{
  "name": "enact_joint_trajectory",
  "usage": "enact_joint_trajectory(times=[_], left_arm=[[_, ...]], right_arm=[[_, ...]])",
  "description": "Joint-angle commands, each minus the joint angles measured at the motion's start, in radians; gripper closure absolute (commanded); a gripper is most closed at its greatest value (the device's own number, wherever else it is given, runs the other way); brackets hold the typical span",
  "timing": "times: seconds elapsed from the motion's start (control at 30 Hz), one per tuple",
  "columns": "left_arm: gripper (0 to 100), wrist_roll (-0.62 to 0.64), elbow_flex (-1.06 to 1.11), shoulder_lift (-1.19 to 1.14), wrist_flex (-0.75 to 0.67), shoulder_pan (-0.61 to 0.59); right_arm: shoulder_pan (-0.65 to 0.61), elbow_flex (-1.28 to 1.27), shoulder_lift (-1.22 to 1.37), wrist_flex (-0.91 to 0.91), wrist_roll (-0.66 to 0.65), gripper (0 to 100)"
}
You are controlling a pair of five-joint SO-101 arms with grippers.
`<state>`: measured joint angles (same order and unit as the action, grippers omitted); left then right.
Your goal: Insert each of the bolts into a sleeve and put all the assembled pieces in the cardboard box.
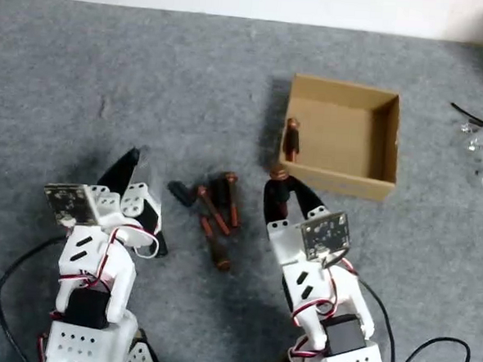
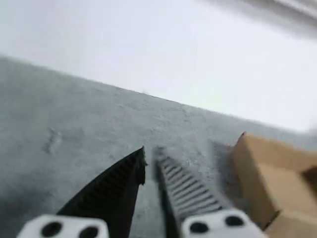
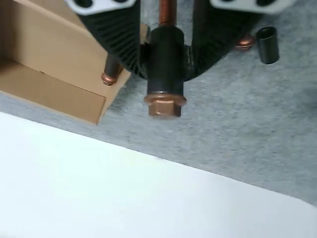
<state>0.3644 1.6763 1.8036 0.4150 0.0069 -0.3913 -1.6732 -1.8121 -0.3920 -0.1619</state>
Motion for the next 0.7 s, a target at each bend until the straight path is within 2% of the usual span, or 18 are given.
enact_joint_trajectory(times=[0.0, 0.13, 0.2, 0.3, 0.4, 0.67], left_arm=[[99, -0.107, -0.025, 0.013, 0.003, -0.007], [99, -0.124, -0.025, 0.005, 0.046, -0.016], [99, -0.242, -0.033, 0.013, 0.115, -0.033], [99, -0.466, -0.025, 0.013, 0.144, -0.002], [99, -0.479, -0.022, 0.008, 0.149, 0.031], [99, -0.483, 0.019, 0.013, 0.141, 0.025]], right_arm=[[0.039, -0.116, -0.022, 0.008, 0.0, 99.4], [0.045, -0.116, -0.021, 0.008, 0.0, 99.4], [0.045, -0.116, -0.018, 0.008, 0.0, 99.4], [0.062, -0.116, -0.013, 0.008, 0.0, 99.2], [0.093, -0.117, -0.013, 0.008, 0.0, 99.2], [0.122, -0.116, -0.016, 0.007, -0.003, 99.2]])
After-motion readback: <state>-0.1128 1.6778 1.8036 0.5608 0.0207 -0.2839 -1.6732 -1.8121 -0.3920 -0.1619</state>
